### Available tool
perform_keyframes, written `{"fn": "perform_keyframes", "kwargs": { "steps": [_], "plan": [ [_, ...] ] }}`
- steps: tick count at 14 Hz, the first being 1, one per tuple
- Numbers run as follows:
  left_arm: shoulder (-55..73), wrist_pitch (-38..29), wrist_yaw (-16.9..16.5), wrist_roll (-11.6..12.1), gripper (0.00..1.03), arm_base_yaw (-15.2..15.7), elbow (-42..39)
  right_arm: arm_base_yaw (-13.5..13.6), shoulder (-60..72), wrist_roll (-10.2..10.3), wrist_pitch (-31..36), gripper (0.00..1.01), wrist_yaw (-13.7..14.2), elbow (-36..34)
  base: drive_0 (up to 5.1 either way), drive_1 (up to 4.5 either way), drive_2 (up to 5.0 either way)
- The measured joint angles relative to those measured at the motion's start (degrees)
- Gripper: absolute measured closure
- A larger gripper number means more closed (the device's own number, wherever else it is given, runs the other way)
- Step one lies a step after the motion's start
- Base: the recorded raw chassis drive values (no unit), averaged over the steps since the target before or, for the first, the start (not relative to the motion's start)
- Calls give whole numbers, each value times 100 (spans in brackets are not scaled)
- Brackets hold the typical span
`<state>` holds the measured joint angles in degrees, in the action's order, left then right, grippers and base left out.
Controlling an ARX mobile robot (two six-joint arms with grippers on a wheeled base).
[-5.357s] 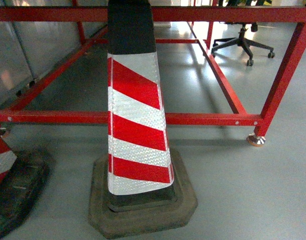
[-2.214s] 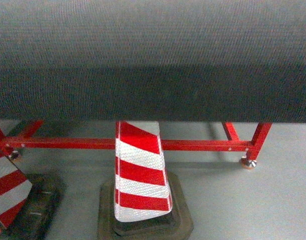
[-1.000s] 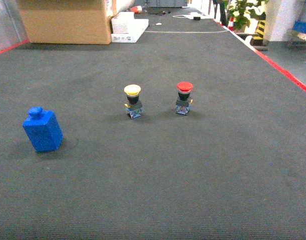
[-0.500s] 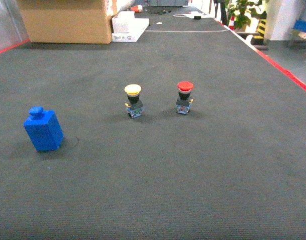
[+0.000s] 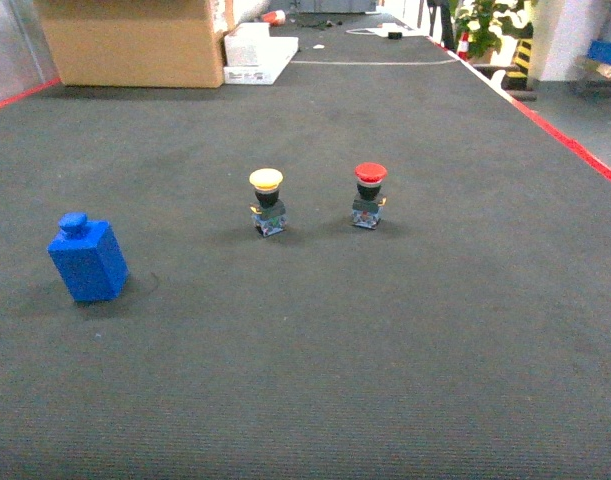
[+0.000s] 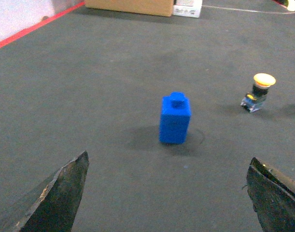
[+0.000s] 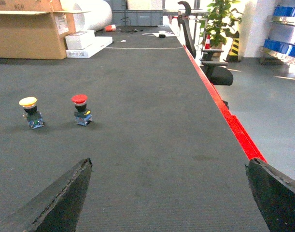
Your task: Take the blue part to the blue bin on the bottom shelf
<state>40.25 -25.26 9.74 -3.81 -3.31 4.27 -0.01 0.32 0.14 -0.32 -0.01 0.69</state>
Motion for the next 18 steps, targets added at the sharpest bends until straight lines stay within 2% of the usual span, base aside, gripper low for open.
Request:
{"fn": "perform_keyframes", "kwargs": {
  "steps": [1, 2, 3, 7, 12, 18],
  "plan": [
    [1158, -857, -247, -2, 5, 17, 393, 0, 0, 0, 4, 3, 0, 0, 0, 0, 0],
    [2197, -1471, -330, -4, 5, 50, 883, 0, 0, 0, 2, 3, 0, 0, 0, 0, 0],
    [3106, -1725, -365, -28, 5, 87, 1342, 0, 0, 0, 4, 3, 0, 0, 0, 0, 0],
    [5541, -1895, -354, -55, 5, 160, 2507, 0, 0, 0, 2, 3, 0, 0, 0, 0, 0],
    [6857, -1932, -306, -52, 5, 125, 3440, 0, 0, 0, 4, 3, 0, 0, 0, 0, 0],
    [7934, -1646, -214, -74, 5, 177, 4588, 0, 0, 0, 4, 3, 0, 0, 0, 0, 0]
  ]
}}
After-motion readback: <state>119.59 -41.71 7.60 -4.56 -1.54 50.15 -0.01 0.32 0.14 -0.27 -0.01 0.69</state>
